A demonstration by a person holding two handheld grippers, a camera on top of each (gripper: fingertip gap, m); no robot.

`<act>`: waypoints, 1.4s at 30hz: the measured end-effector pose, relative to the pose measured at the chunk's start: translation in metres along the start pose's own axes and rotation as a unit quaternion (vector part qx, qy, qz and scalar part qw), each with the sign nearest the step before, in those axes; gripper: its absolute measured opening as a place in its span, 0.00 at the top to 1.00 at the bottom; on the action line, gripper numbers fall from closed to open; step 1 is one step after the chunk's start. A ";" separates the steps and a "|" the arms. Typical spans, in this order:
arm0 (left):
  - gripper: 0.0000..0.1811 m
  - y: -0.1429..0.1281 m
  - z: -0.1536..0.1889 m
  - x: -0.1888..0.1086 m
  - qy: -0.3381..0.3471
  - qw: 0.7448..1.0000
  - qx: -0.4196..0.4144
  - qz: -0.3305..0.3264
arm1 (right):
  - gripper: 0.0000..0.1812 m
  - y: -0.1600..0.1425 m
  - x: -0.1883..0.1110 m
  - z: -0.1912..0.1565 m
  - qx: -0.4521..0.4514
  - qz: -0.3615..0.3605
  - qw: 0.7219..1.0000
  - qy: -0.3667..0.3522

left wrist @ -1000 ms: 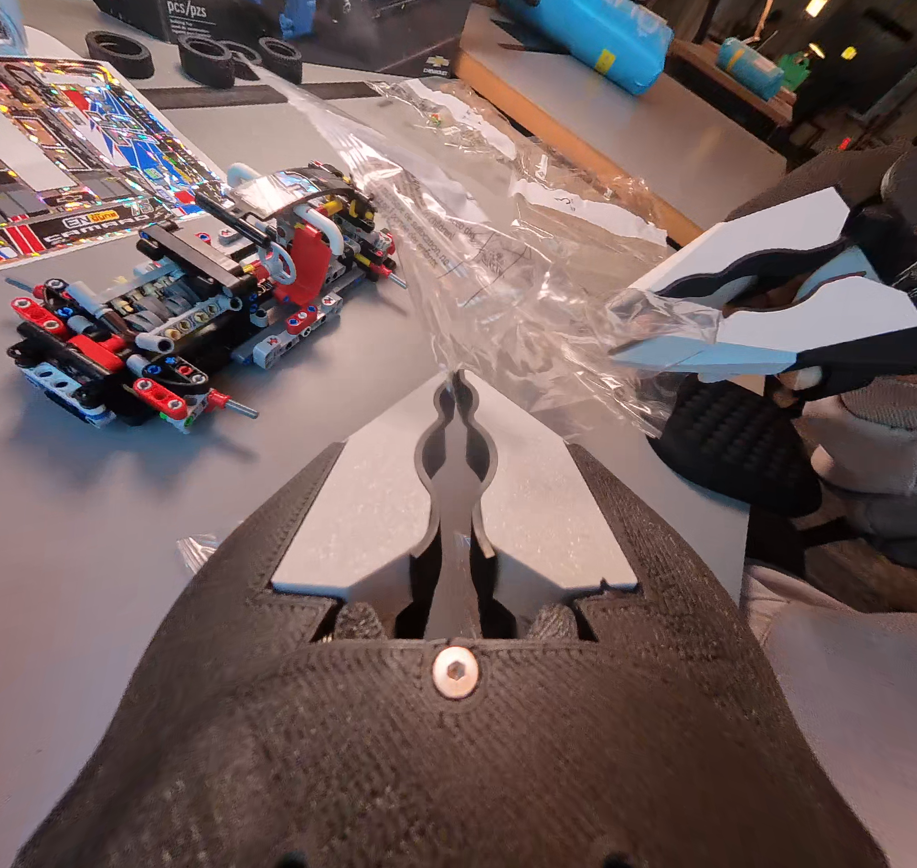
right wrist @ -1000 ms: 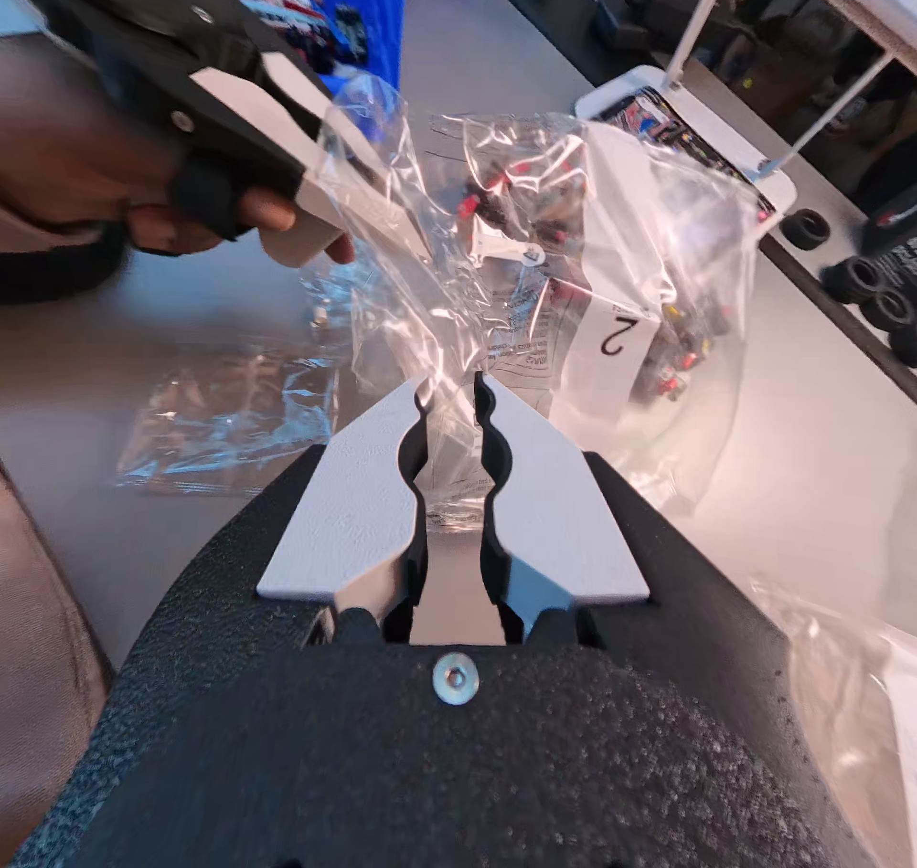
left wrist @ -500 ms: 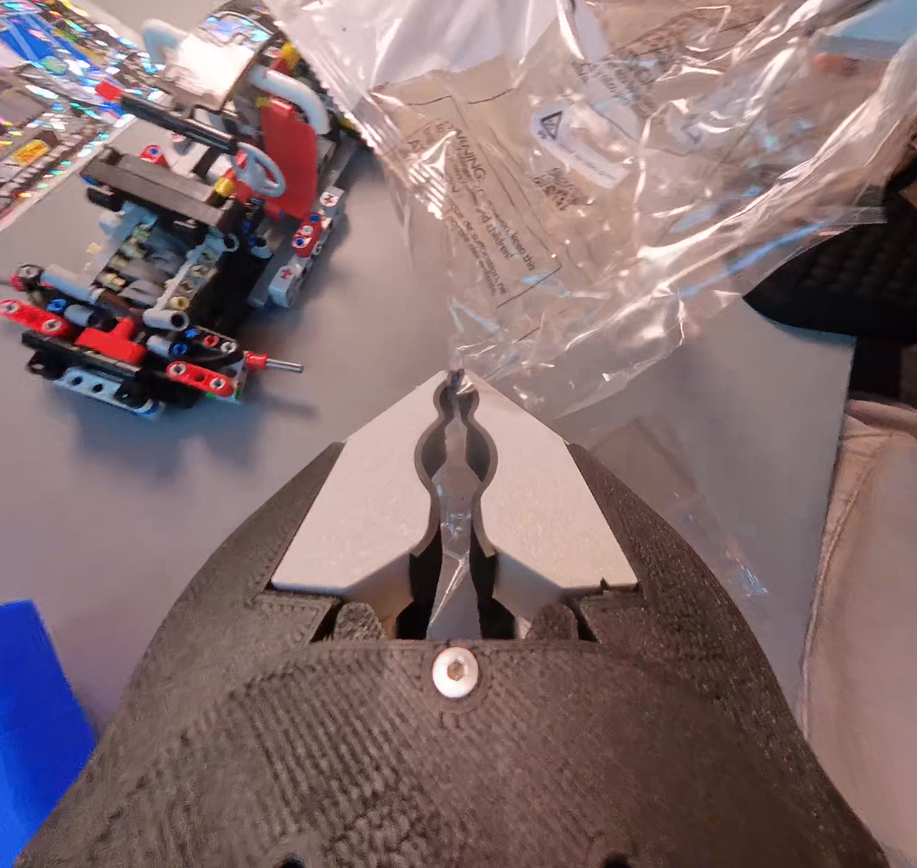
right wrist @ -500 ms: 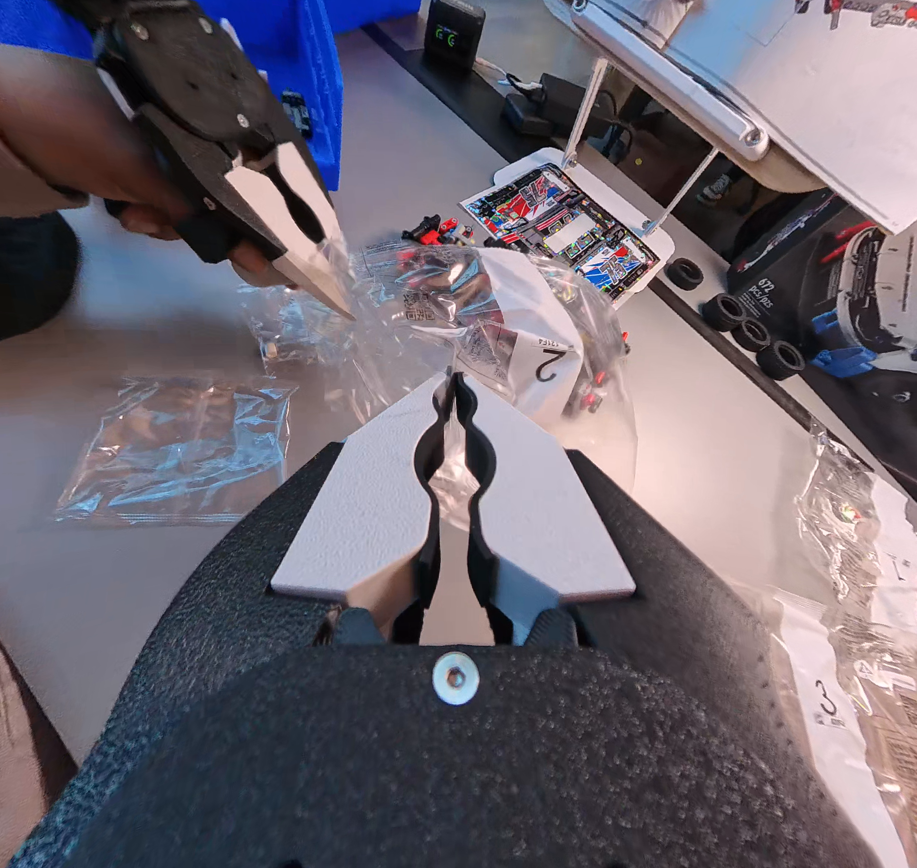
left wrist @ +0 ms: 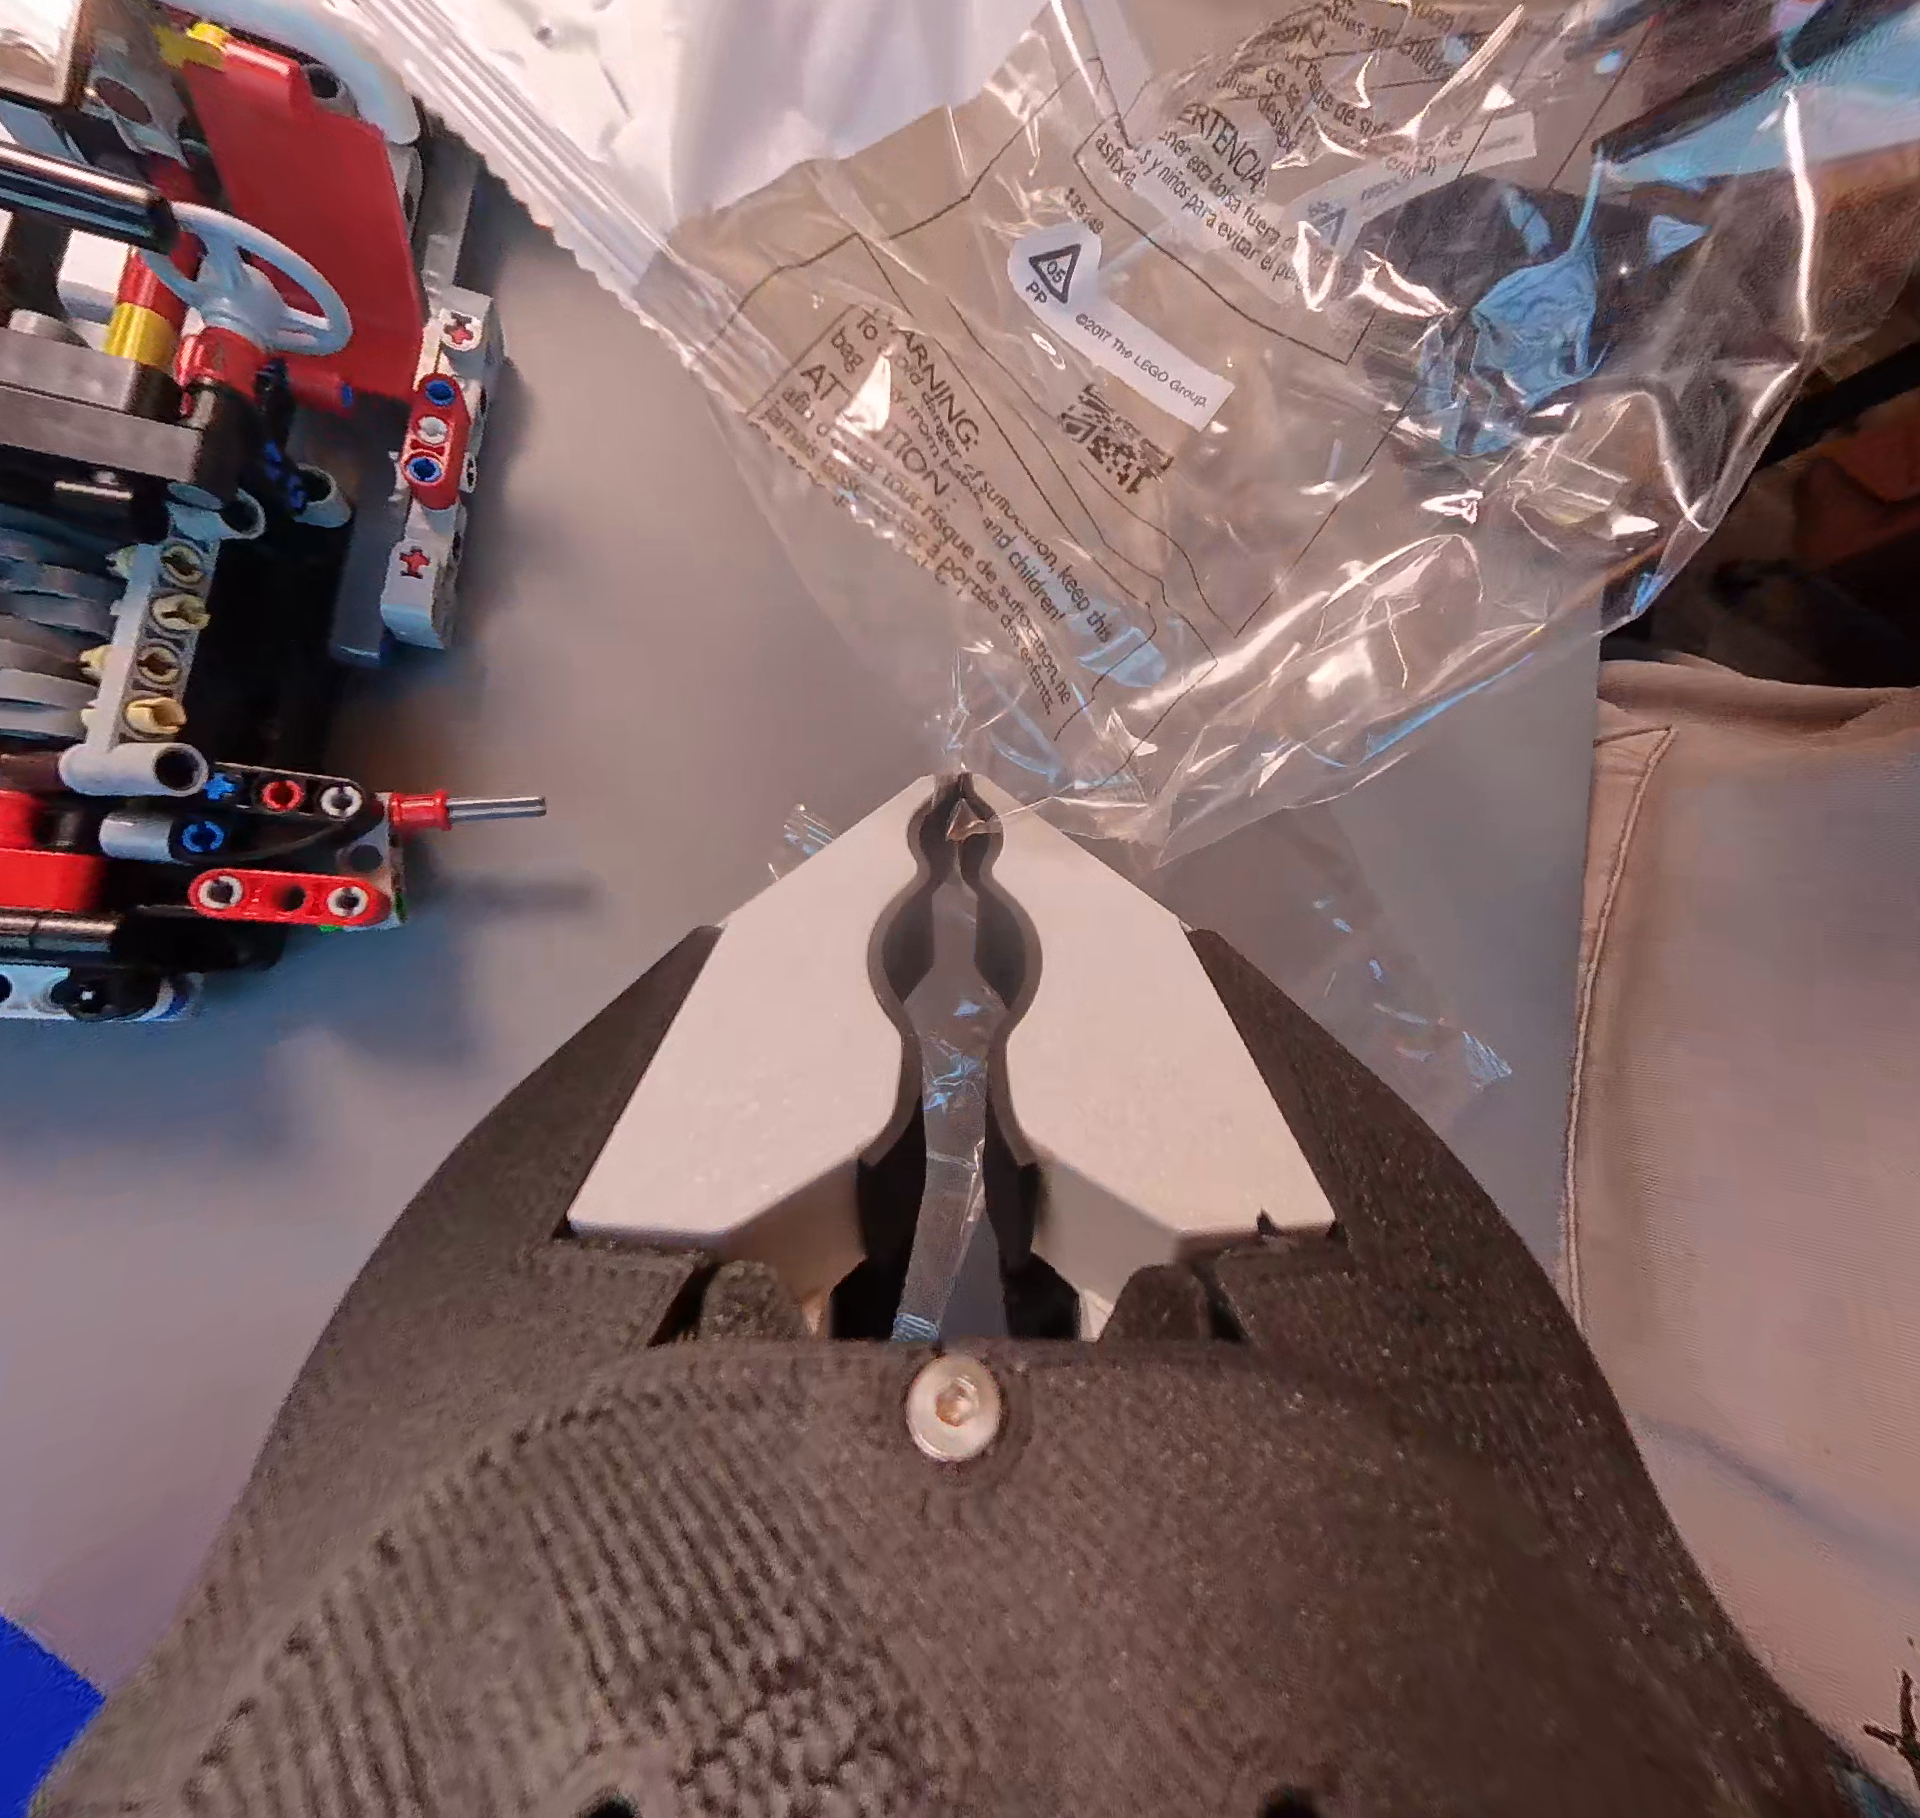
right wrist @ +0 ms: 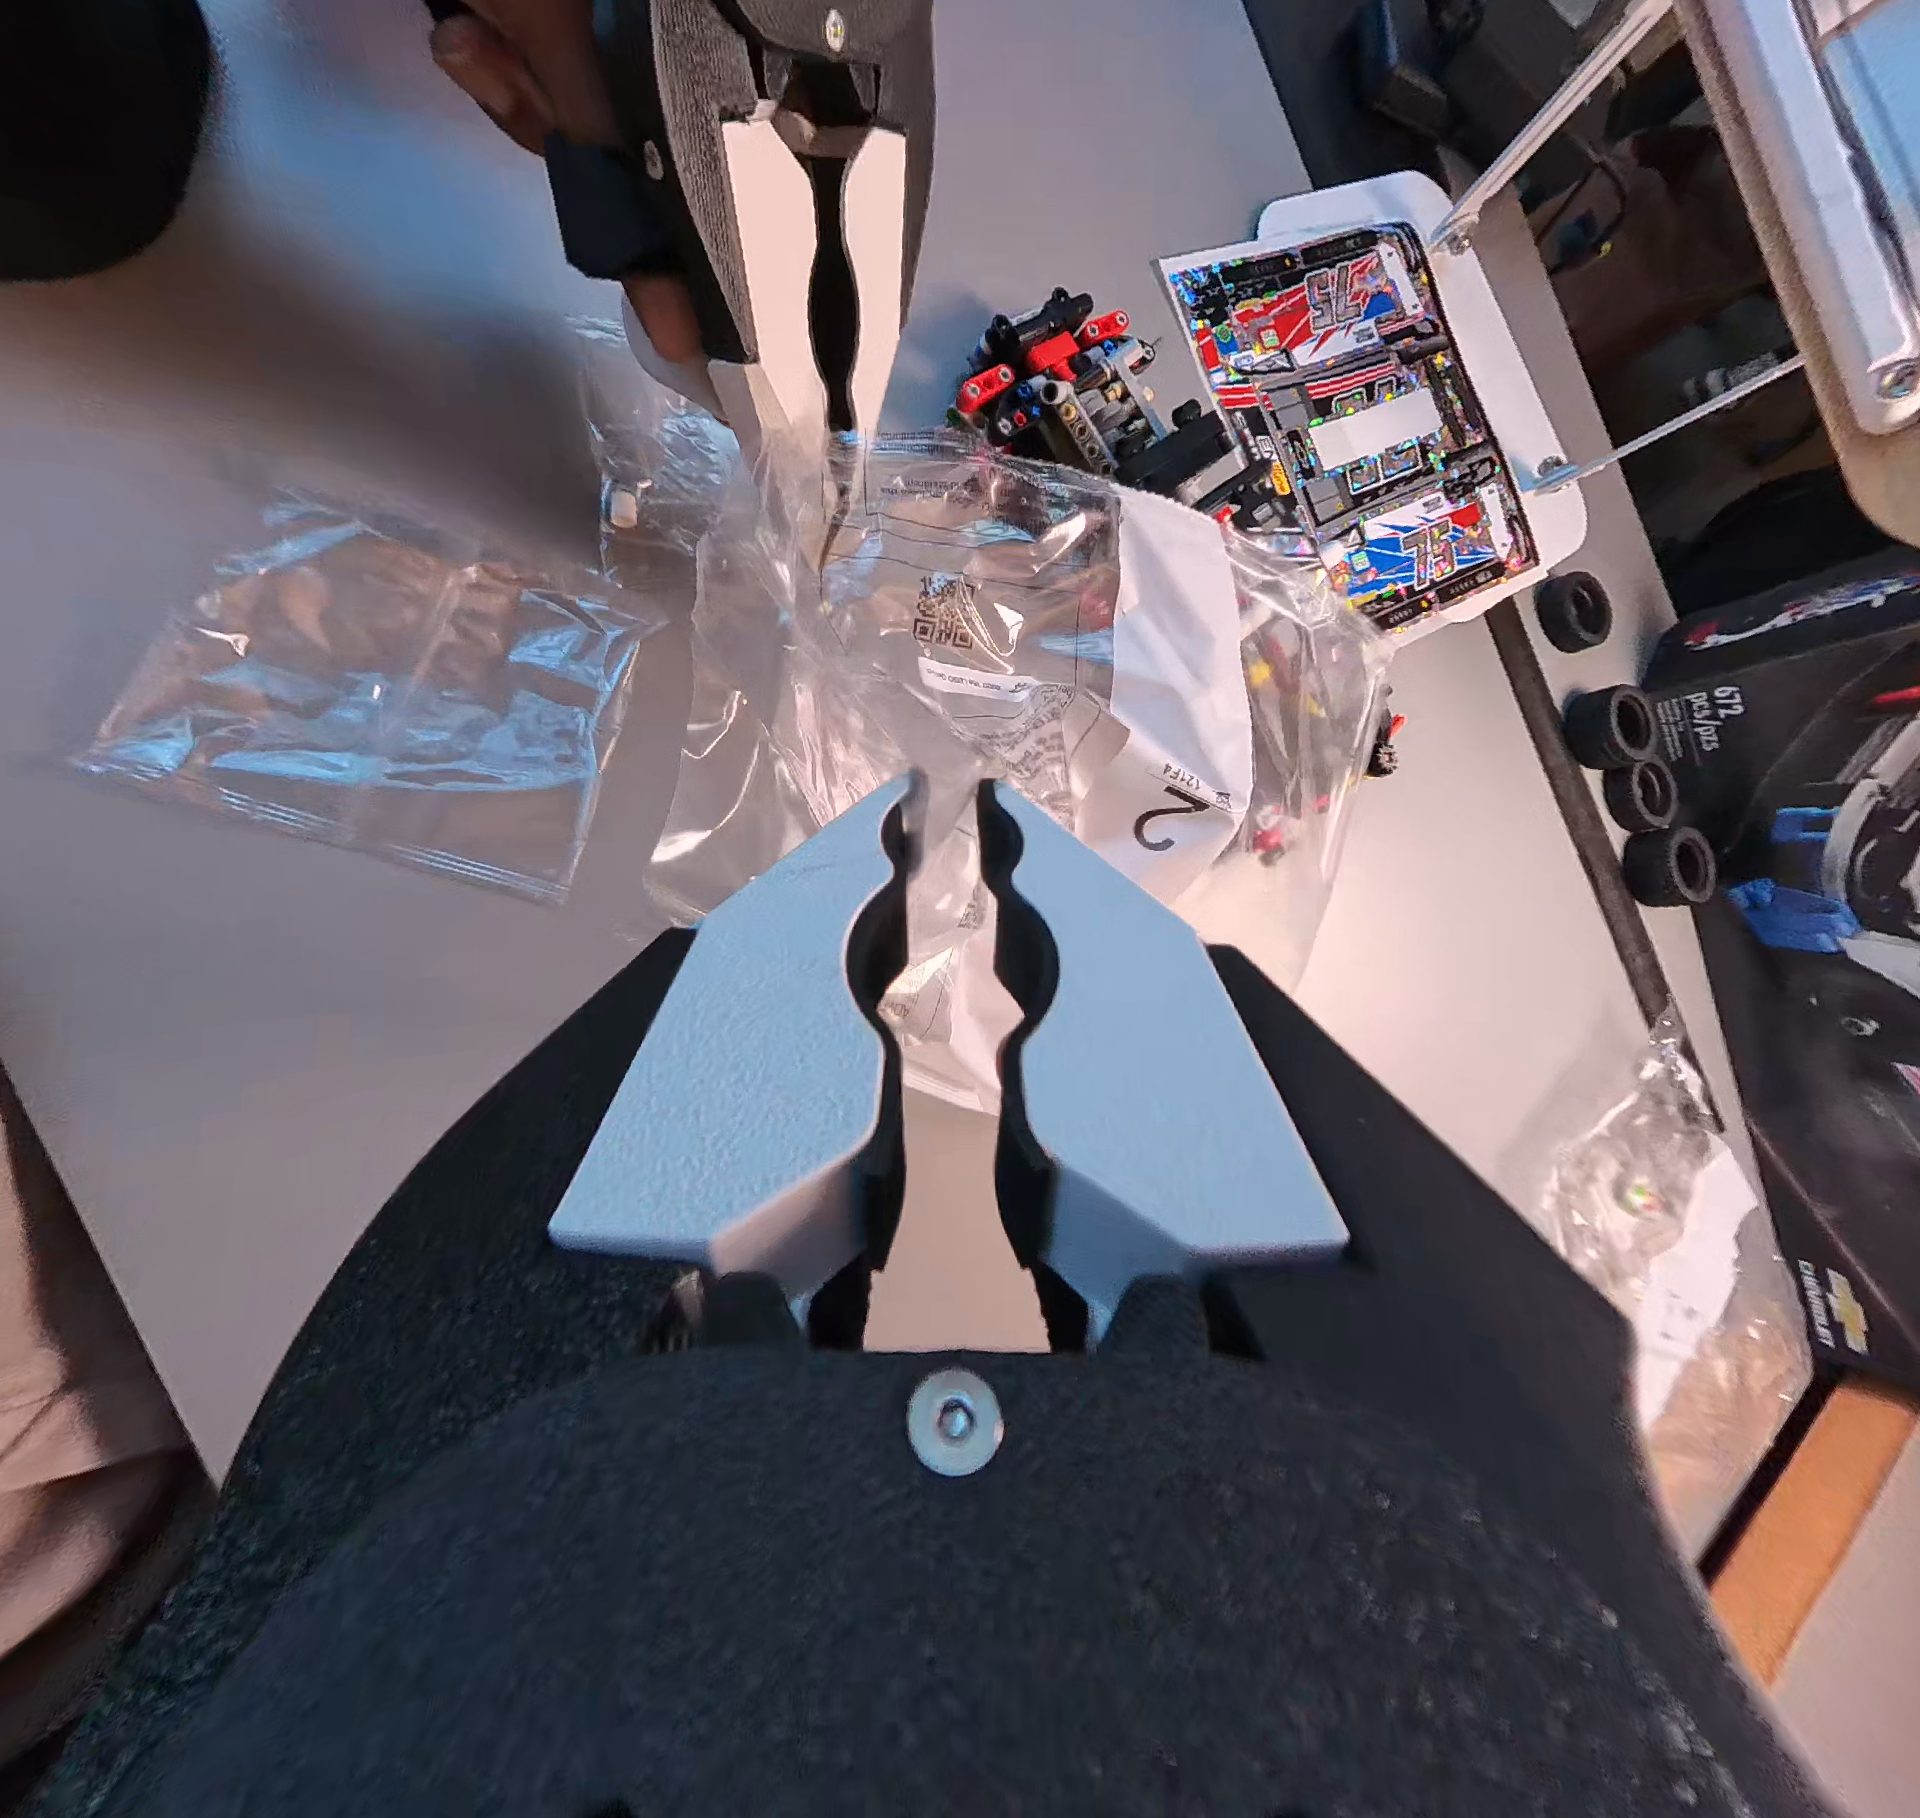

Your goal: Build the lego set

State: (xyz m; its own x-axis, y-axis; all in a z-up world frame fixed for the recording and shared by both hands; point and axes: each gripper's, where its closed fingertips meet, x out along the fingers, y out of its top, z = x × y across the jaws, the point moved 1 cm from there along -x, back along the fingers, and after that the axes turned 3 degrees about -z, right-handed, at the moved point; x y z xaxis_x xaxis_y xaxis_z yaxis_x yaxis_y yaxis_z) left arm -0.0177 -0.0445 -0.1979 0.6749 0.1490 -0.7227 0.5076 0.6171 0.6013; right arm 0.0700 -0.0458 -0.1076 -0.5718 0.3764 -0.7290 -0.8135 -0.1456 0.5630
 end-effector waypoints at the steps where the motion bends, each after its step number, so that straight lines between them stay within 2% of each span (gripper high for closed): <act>1: 1.00 -0.001 -0.002 0.001 -0.002 1.000 0.000 -0.002 | 1.00 0.001 0.002 0.000 0.012 0.002 1.000 0.007; 3: 1.00 0.001 -0.005 0.001 -0.010 1.000 -0.002 0.011 | 1.00 0.002 0.006 0.004 0.043 0.006 0.999 0.009; 5: 1.00 0.007 -0.014 -0.003 0.014 0.999 -0.006 0.039 | 1.00 0.001 0.010 0.009 0.102 0.009 0.994 0.027; 8: 0.84 0.018 -0.019 -0.020 0.071 0.993 -0.002 0.093 | 1.00 -0.004 0.015 0.023 0.183 0.013 0.981 0.058; 11: 0.80 0.016 -0.008 -0.045 0.110 0.986 -0.008 0.127 | 1.00 -0.010 0.021 0.033 0.233 0.005 0.970 0.072; 13: 0.79 0.003 -0.001 -0.057 0.136 0.982 -0.027 0.127 | 1.00 -0.013 0.024 0.035 0.244 -0.004 0.967 0.073; 15: 0.77 -0.023 -0.004 -0.062 0.182 0.977 -0.052 0.097 | 1.00 -0.013 0.026 0.036 0.245 -0.007 0.967 0.065; 17: 0.76 -0.051 -0.013 -0.064 0.241 0.966 -0.071 0.066 | 1.00 -0.012 0.026 0.036 0.242 -0.005 0.968 0.060; 19: 0.73 -0.073 -0.020 -0.058 0.265 0.958 -0.100 0.048 | 1.00 -0.009 0.025 0.035 0.239 -0.001 0.970 0.053; 23: 0.73 -0.090 -0.029 -0.044 0.249 0.955 -0.154 0.052 | 1.00 -0.006 0.025 0.033 0.241 0.006 0.969 0.050; 28: 0.90 -0.087 -0.035 -0.043 0.256 0.955 -0.138 0.061 | 1.00 0.005 0.022 0.031 0.259 0.030 0.964 0.054; 30: 1.00 -0.086 -0.031 -0.040 0.256 0.959 -0.110 0.059 | 1.00 0.010 0.021 0.031 0.273 0.044 0.959 0.060; 32: 1.00 -0.083 -0.029 -0.040 0.258 0.959 -0.094 0.067 | 1.00 0.010 0.019 0.036 0.283 0.055 0.956 0.050; 34: 1.00 -0.071 -0.020 -0.046 0.228 0.963 -0.094 0.111 | 1.00 0.010 0.016 0.042 0.298 0.066 0.951 0.045; 39: 1.00 -0.025 0.037 -0.087 0.076 0.959 -0.087 0.258 | 1.00 0.003 0.017 0.048 0.317 0.071 0.945 0.035; 40: 1.00 -0.022 0.041 -0.092 0.063 0.957 -0.093 0.267 | 1.00 0.002 0.019 0.047 0.315 0.069 0.946 0.035; 42: 1.00 -0.032 0.028 -0.089 0.099 0.959 -0.113 0.240 | 1.00 0.001 0.023 0.044 0.310 0.066 0.948 0.033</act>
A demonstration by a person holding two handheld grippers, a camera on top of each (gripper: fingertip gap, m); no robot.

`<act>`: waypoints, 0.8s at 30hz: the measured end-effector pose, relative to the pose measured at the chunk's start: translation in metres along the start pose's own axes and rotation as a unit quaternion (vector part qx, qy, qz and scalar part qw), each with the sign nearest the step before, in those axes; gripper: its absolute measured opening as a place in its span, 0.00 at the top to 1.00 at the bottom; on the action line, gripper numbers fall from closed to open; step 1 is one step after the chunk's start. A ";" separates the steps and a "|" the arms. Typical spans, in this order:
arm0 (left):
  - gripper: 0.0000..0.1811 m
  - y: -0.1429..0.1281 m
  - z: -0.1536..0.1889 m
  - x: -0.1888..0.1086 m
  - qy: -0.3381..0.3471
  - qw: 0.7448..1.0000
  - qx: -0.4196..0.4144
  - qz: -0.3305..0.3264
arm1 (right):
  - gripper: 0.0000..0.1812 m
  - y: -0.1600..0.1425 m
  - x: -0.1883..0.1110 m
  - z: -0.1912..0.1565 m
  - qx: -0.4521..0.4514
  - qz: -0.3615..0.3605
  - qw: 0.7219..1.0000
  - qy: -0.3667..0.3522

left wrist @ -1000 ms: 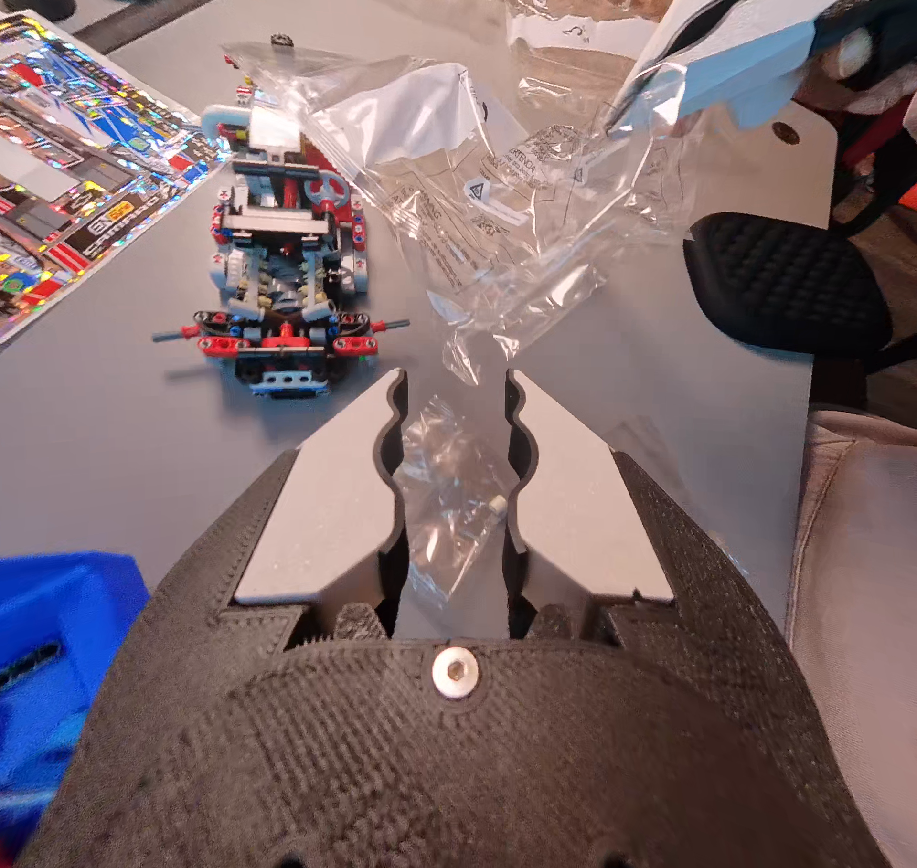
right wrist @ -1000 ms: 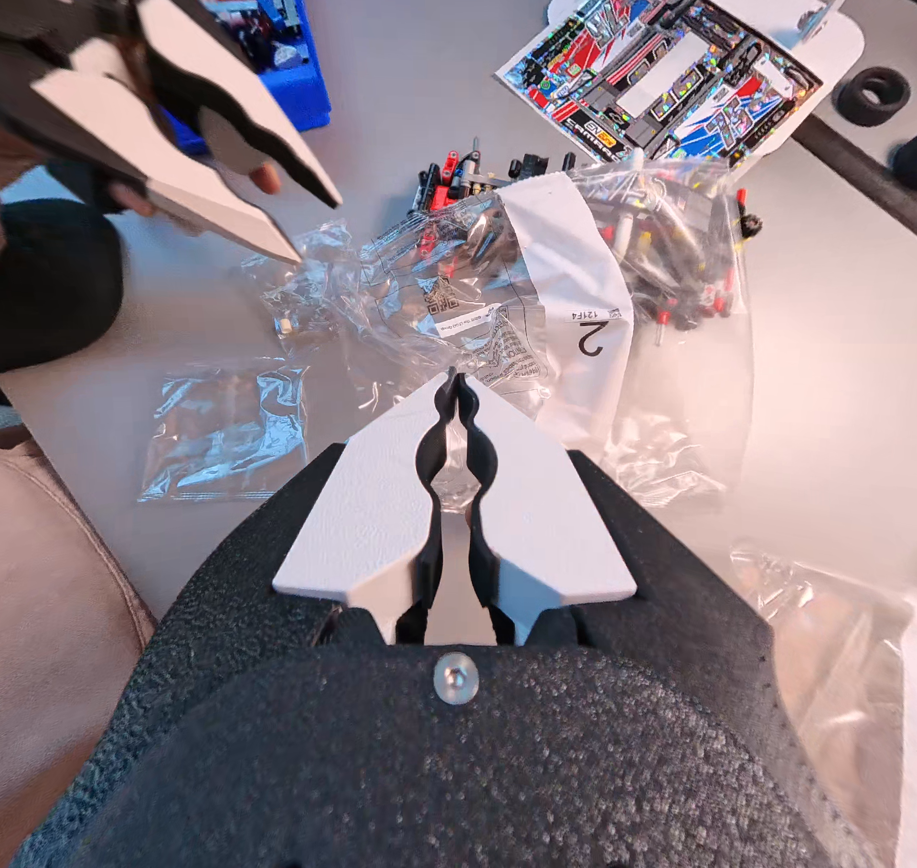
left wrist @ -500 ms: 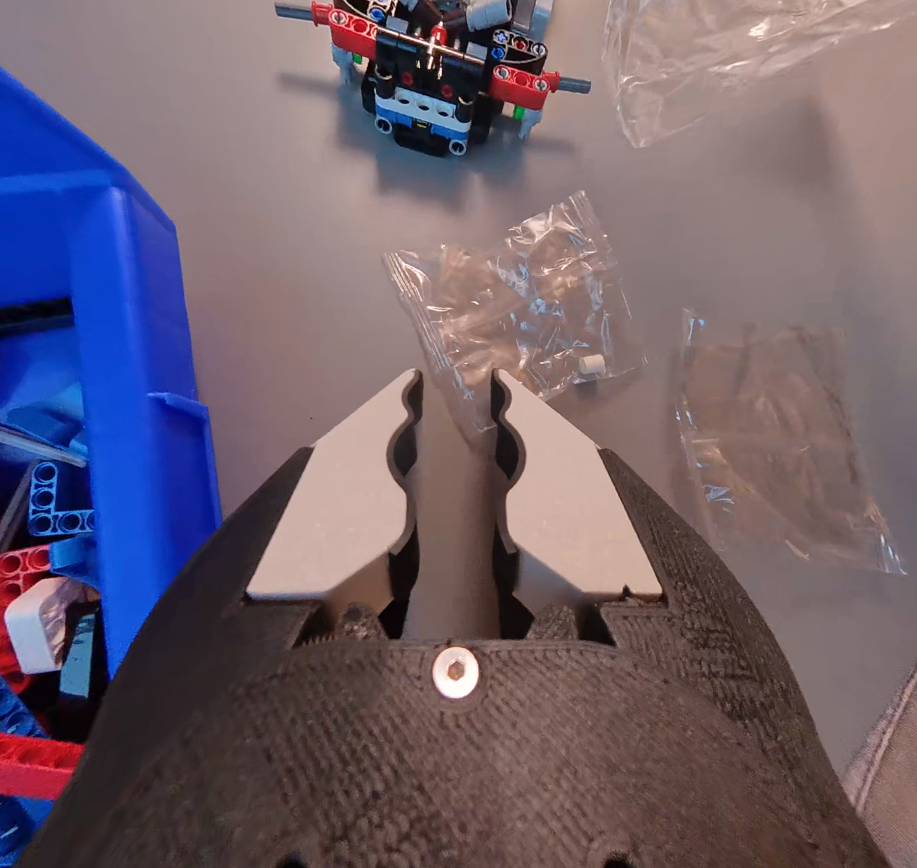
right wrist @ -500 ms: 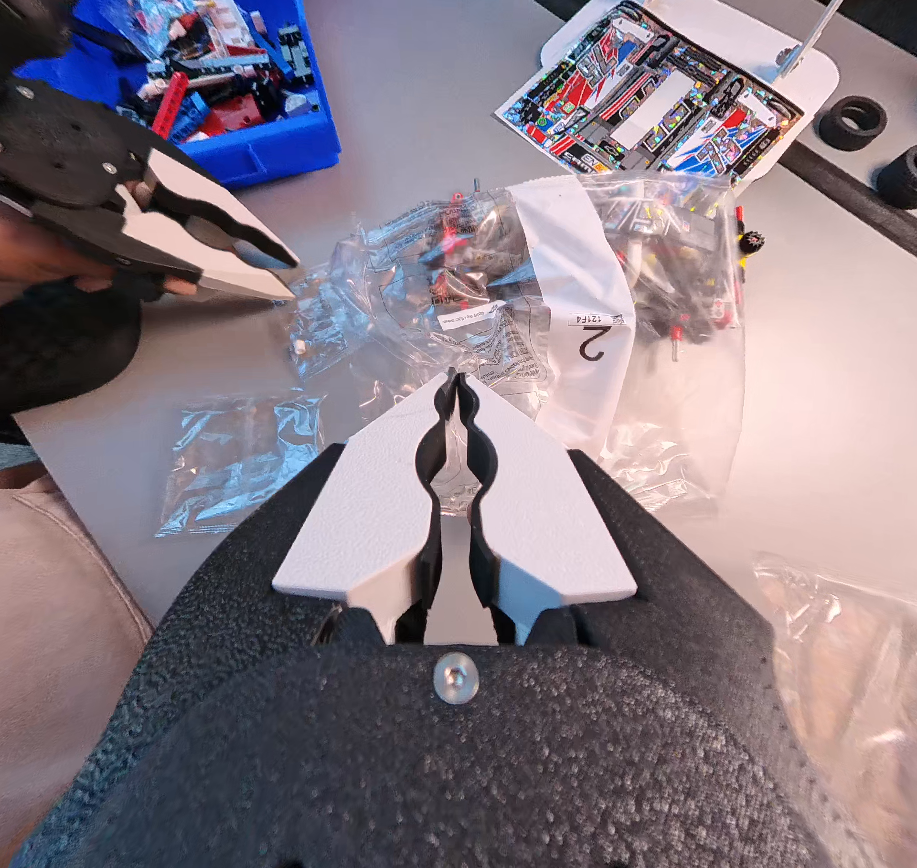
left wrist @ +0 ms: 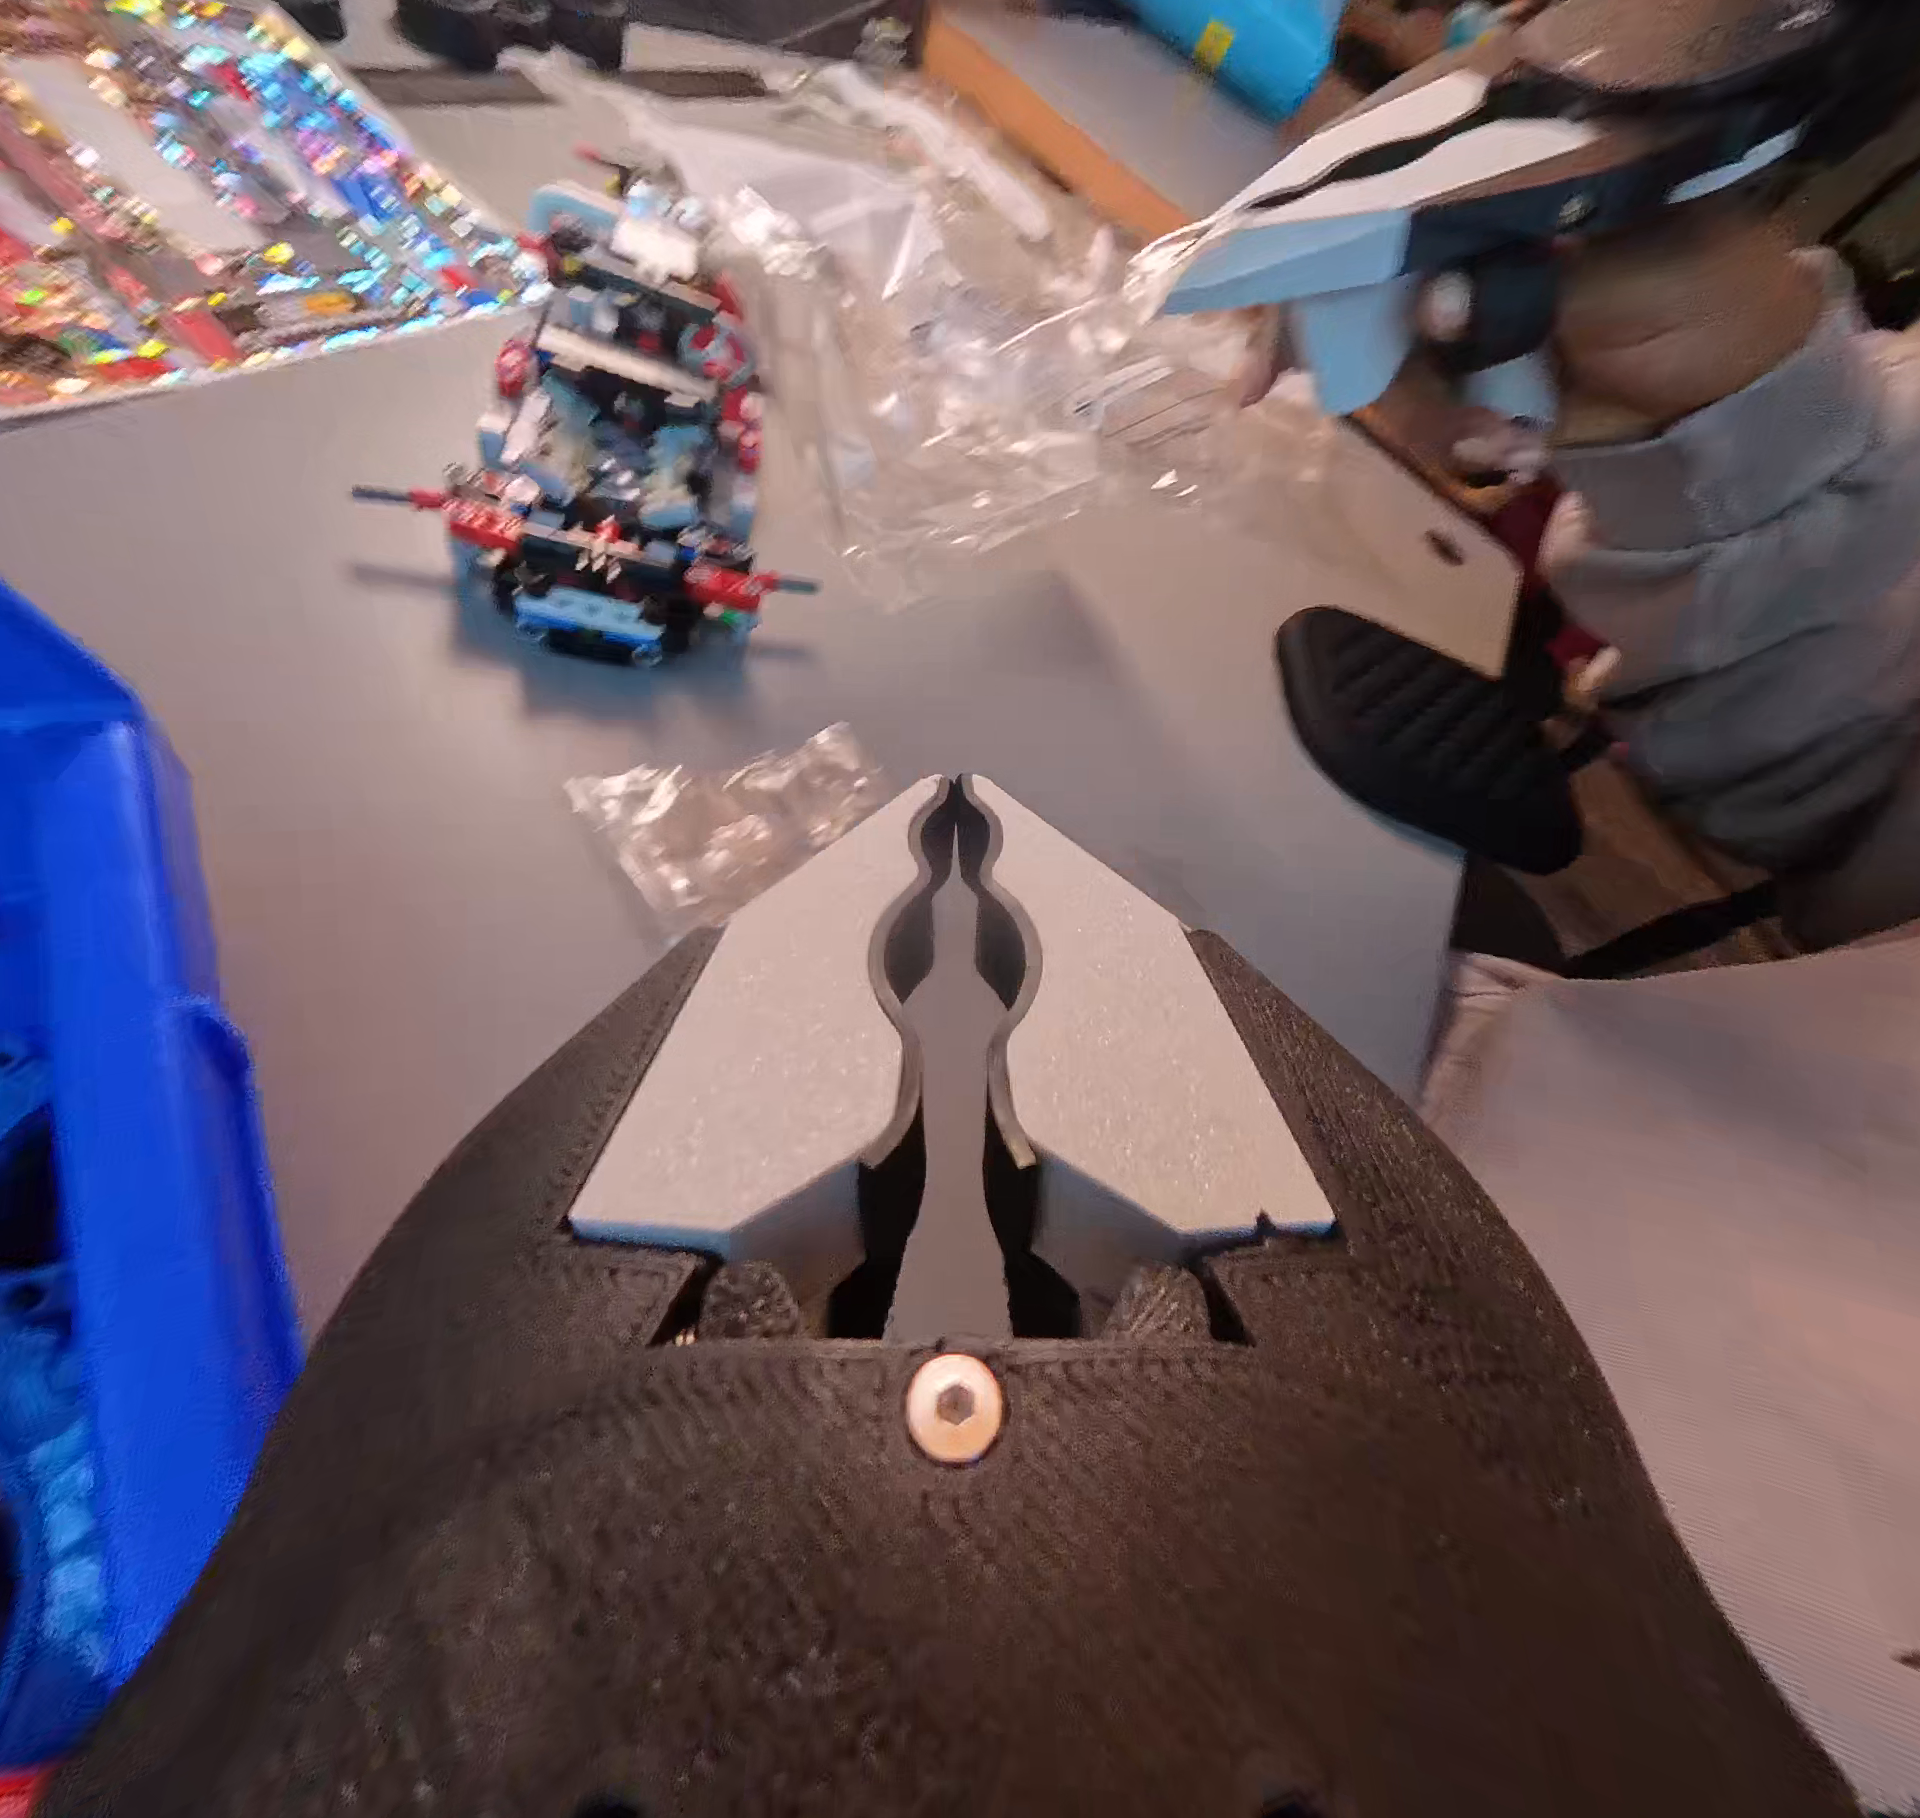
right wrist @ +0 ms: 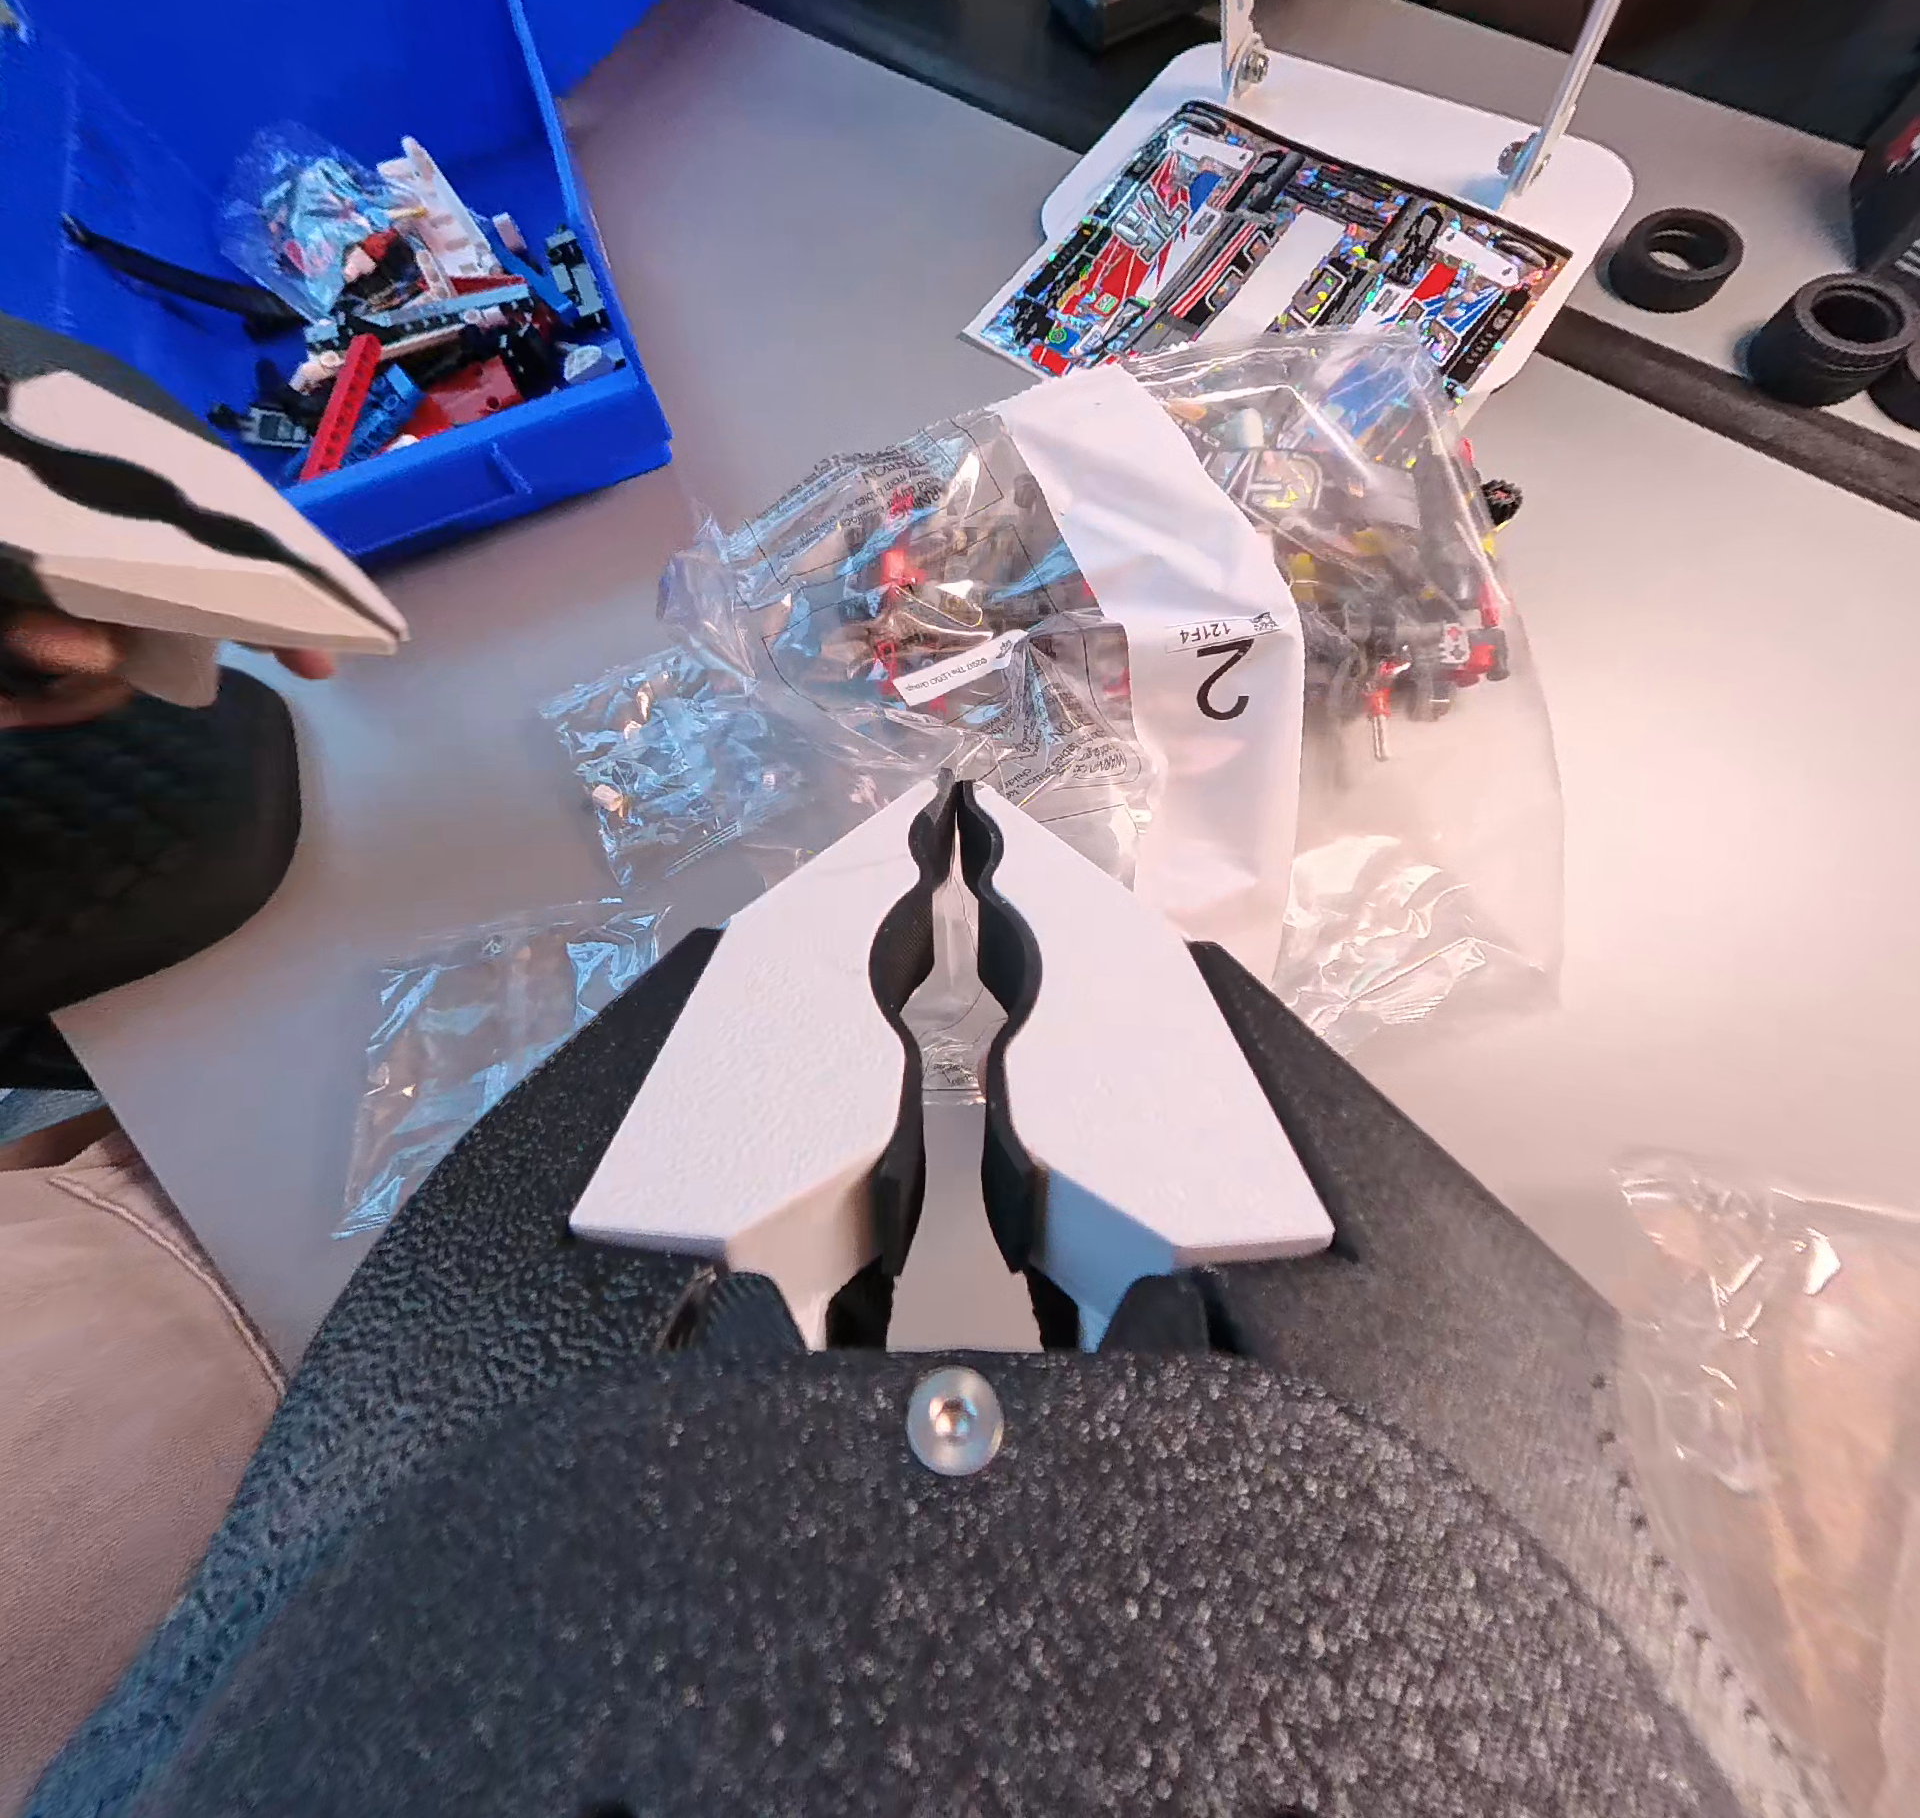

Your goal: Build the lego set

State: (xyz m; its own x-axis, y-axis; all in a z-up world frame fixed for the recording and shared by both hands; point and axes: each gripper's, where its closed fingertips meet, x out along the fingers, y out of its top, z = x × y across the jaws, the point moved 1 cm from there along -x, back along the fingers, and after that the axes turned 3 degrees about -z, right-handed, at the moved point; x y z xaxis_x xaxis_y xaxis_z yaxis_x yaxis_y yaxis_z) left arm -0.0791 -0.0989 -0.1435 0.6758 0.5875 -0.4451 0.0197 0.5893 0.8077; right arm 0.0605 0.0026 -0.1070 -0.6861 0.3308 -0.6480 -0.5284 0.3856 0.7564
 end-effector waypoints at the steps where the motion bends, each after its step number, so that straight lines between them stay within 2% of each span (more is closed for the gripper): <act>1: 1.00 -0.012 -0.017 0.004 0.042 0.999 -0.006 -0.033 | 1.00 -0.001 0.001 -0.001 -0.003 -0.001 1.000 -0.001; 2: 0.98 -0.026 -0.032 0.009 0.078 0.994 -0.016 -0.069 | 1.00 -0.001 0.002 -0.002 -0.006 -0.001 1.000 -0.002; 4: 0.74 -0.050 -0.050 0.021 0.118 0.984 -0.019 -0.131 | 1.00 -0.002 0.004 -0.003 -0.014 0.000 1.000 -0.007; 8: 0.67 -0.060 -0.052 0.036 0.127 0.977 0.006 -0.171 | 1.00 -0.004 0.006 -0.006 -0.019 0.001 1.000 -0.006; 14: 0.79 -0.062 -0.057 0.042 0.177 0.957 0.092 -0.210 | 1.00 -0.006 0.008 -0.006 -0.015 0.006 1.000 0.002; 16: 0.83 -0.062 -0.052 0.046 0.170 0.957 0.107 -0.211 | 1.00 -0.006 0.008 -0.006 -0.015 0.009 1.000 0.003; 20: 1.00 -0.061 -0.048 0.053 0.163 0.954 0.153 -0.201 | 1.00 -0.008 0.009 -0.005 -0.014 0.011 1.000 0.005; 23: 1.00 -0.059 -0.048 0.053 0.156 0.952 0.172 -0.199 | 1.00 -0.010 0.010 -0.002 -0.013 0.011 1.000 0.001; 24: 1.00 -0.055 -0.041 0.052 0.132 0.958 0.173 -0.185 | 1.00 -0.010 0.010 -0.002 -0.012 0.010 1.000 0.000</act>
